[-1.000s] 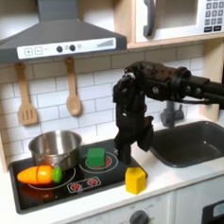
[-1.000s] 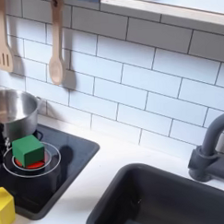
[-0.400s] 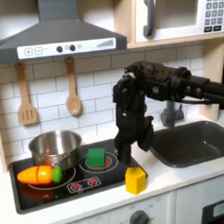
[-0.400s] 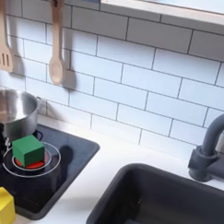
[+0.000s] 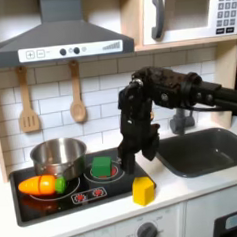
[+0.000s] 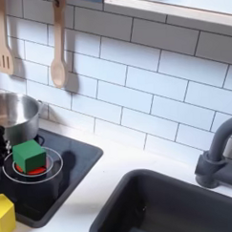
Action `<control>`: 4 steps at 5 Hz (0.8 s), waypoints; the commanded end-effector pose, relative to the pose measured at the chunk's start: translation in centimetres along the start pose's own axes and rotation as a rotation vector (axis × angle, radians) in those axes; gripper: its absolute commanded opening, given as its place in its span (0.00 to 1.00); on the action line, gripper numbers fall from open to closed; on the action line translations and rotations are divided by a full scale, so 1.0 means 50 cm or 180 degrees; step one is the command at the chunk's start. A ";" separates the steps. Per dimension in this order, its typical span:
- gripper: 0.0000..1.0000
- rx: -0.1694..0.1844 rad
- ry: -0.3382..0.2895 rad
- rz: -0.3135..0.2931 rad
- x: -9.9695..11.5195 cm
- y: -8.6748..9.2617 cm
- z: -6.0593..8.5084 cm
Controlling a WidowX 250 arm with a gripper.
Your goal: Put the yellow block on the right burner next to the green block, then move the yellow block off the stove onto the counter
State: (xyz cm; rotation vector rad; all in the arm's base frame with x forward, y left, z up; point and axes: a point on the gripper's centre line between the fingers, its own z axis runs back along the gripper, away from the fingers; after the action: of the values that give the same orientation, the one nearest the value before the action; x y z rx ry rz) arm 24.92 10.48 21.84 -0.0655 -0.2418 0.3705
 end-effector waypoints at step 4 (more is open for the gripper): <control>0.00 -0.0256 -0.0325 -0.0068 0.039 0.018 -0.002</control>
State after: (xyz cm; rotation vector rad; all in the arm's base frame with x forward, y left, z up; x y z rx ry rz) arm 26.32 12.03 22.30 -0.1217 -0.3660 0.3428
